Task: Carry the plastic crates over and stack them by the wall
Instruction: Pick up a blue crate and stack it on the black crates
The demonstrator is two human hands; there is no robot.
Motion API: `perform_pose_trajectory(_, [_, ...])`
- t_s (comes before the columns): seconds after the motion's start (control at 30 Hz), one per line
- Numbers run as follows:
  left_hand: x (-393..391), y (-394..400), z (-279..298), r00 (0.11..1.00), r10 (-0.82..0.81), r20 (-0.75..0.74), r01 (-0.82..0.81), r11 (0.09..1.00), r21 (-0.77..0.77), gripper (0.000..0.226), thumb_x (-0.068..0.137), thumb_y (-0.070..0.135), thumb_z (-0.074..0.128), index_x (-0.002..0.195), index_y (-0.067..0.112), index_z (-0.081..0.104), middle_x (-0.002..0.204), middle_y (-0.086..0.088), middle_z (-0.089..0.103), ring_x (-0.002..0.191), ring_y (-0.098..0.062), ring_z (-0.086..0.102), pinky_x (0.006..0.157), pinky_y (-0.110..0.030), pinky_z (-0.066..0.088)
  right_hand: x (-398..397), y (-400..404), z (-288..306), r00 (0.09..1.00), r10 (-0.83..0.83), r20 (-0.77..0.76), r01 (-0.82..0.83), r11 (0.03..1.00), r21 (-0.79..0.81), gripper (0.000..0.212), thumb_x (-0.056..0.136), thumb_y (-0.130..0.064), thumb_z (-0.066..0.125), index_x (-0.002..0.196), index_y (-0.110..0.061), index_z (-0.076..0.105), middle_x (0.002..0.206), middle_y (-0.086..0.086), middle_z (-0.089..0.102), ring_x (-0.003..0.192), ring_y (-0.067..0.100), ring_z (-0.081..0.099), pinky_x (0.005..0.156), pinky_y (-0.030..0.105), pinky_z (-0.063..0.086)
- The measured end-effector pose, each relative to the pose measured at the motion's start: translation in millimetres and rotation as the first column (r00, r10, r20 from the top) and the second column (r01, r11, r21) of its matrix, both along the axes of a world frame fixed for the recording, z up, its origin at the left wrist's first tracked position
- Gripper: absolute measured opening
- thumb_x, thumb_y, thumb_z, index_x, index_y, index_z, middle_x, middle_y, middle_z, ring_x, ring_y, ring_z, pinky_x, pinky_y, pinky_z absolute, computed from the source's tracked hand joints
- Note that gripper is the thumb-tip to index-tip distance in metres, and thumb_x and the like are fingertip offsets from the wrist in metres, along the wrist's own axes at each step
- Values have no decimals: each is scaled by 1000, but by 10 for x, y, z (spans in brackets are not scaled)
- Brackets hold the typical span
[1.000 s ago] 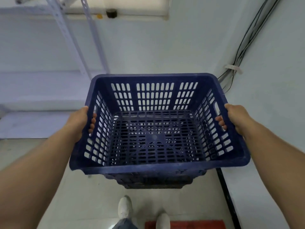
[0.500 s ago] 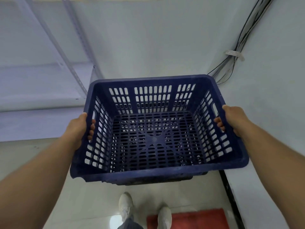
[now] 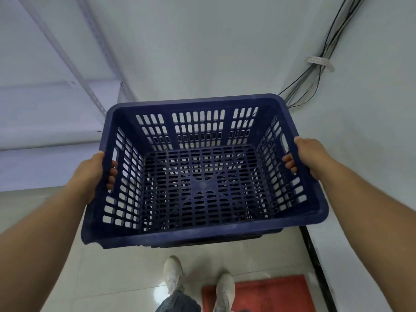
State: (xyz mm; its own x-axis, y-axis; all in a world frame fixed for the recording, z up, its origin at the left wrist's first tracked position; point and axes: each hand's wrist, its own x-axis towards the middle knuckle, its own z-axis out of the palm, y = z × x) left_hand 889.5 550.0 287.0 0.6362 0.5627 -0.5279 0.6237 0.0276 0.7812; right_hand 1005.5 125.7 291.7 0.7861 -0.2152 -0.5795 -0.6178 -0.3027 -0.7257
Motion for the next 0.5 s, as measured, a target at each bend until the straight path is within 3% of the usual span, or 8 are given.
perform_pose_trajectory(0.2, [-12,-8,53,998,-31,-54,29,999,-38,47,100,42,26,85,6,53,69,-8,48,55,-21,40,51,-32,34,-55,-27,41,1000,4,-28,-5,1000,-24,50,102,-33,28,141,-4,37,73,17,56,52,24,45,48,33,39])
perform_pose_trajectory(0.5, [-19,-89,17,1000,13,-7,-13,1000,26,45,99,39,27,82,7,54,68,-7,49,54,-19,39,50,-30,33,-95,-53,-35,998,-31,57,33,999,-37,50,99,-29,28,138,0,40,75,19,59,52,26,48,46,31,39])
